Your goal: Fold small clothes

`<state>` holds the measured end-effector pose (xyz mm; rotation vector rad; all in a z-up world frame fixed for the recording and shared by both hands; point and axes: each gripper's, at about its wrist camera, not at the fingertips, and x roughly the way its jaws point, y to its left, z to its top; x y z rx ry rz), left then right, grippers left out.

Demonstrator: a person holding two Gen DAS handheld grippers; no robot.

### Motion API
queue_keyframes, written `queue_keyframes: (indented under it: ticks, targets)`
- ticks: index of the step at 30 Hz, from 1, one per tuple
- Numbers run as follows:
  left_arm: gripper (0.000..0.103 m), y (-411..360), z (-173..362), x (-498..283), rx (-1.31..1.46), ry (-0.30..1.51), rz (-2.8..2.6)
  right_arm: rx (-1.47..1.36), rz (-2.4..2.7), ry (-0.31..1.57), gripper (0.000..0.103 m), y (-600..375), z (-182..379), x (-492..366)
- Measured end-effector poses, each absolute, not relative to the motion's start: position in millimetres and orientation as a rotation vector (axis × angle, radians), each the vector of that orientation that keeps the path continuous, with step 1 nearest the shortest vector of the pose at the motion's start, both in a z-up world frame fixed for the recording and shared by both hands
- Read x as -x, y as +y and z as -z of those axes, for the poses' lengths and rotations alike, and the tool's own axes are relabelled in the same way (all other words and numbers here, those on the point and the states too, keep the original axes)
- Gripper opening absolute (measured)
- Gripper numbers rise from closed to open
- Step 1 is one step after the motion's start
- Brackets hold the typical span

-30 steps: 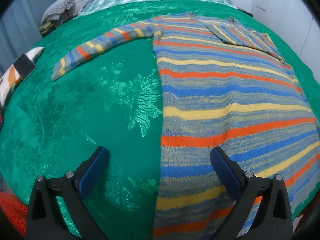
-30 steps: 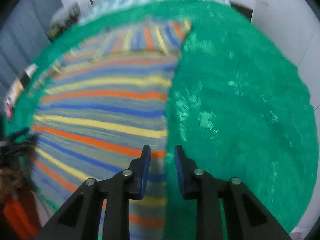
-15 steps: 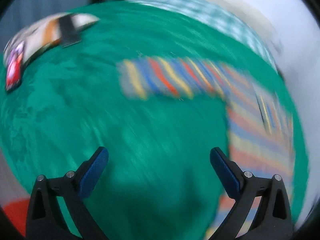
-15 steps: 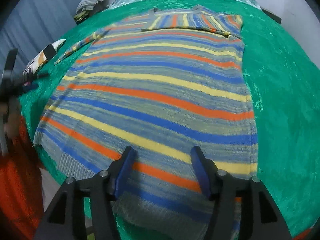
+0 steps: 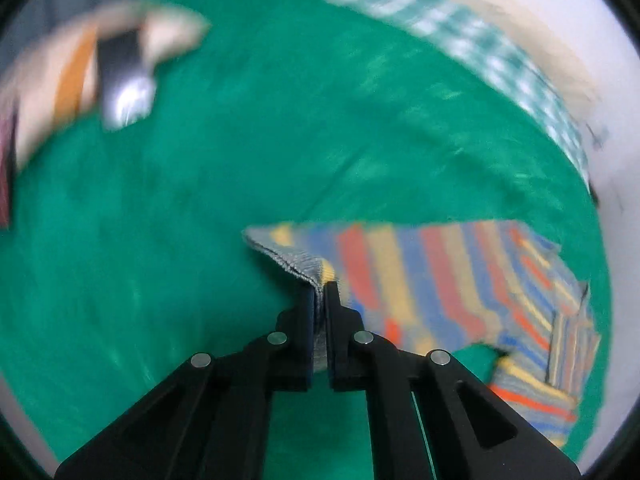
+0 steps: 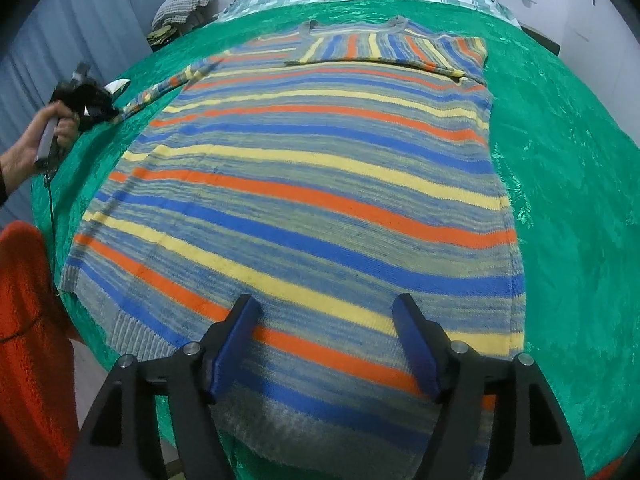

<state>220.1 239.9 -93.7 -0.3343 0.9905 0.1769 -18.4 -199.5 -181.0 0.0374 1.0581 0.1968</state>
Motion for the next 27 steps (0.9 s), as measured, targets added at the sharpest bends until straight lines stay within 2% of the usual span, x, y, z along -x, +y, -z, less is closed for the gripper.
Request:
queue_keyframes:
  ticks: [6,9,11,12,13,14,17,21,27]
  targets:
    - [0.003,78,-23,-232,0.028,0.780,0.112,-0.032,-0.214,1.060,0.074,-200,182,17]
    - [0.004,-14,-34,-230,-0.086,0.732,0.252,-0.030,-0.216,1.059,0.074,-200,182,17]
    - [0.014,-70,-16,-229,-0.149,0.753,0.344,-0.029,-0.218,1.058,0.074,-200,182,17]
    - [0.043,-96,2,-228,-0.180,0.795,0.375,-0.028,-0.219,1.058,0.074,-201,182,17]
    - [0.085,-117,26,-224,-0.216,0.852,0.366,-0.029,-0.219,1.058,0.074,-201,182,17]
    - [0.094,-127,48,-216,-0.244,0.886,0.333,-0.029,-0.220,1.059,0.074,-201,182,17]
    - [0.091,-125,95,-182,-0.265,0.951,0.342,-0.026,-0.224,1.058,0.074,-201,181,18]
    - [0.089,-52,113,-134,-0.243,0.962,0.291,-0.011,-0.237,1.054,0.075,-201,182,20]
    - [0.089,39,118,-183,-0.182,0.983,0.083,0.002,-0.236,1.049,0.080,-198,184,19]
